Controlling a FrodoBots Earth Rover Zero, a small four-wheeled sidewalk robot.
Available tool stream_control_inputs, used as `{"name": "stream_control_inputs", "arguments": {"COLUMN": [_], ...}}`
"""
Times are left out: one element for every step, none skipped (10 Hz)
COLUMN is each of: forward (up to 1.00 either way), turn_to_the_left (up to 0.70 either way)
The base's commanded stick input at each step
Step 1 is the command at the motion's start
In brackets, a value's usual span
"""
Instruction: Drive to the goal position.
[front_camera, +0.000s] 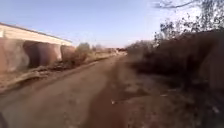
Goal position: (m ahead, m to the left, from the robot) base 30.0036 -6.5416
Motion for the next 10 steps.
{"name": "stream_control_inputs", "arguments": {"forward": [0.7,0.7,0.7,0.7,0.7,0.7,0.7,0.7,0.7,0.7], "turn_to_the_left": [0.0,0.0,0.0,0.0,0.0,0.0,0.0,0.08,0.33,0.35]}}
